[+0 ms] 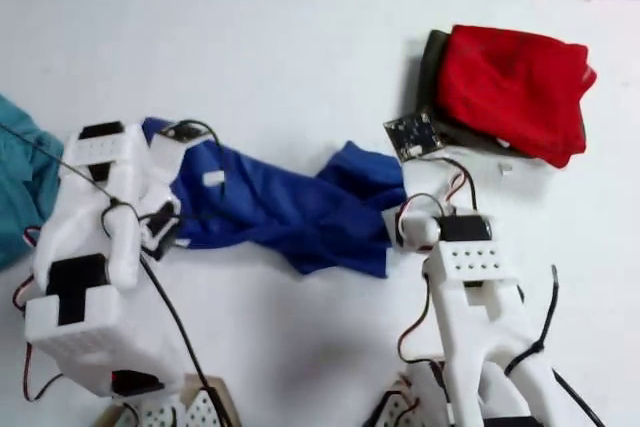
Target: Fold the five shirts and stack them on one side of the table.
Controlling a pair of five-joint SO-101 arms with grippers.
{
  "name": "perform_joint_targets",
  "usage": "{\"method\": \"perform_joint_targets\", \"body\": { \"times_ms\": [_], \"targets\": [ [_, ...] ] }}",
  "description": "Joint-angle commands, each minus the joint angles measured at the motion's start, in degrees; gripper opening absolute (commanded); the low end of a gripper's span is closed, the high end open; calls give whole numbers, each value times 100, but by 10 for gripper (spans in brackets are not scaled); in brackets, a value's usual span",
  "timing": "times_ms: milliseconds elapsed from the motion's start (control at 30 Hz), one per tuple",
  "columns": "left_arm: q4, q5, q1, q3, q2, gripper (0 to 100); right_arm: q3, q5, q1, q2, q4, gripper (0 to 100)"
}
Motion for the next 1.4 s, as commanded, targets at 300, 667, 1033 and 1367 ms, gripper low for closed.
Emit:
{"method": "perform_joint_targets", "body": {
  "times_ms": [300,667,1033,1367],
  "targets": [
    [-1002,457,-114,-400,-352,164,-9,-9,4,-259,-101,20],
    [-1741,668,-141,-154,571,140,-9,-9,4,-233,-101,20],
    [-809,-475,-158,1007,545,84,-9,-9,4,-224,-101,20],
    [-448,-1204,-114,1736,-1495,87,0,-9,4,-207,-180,20]
  ]
}}
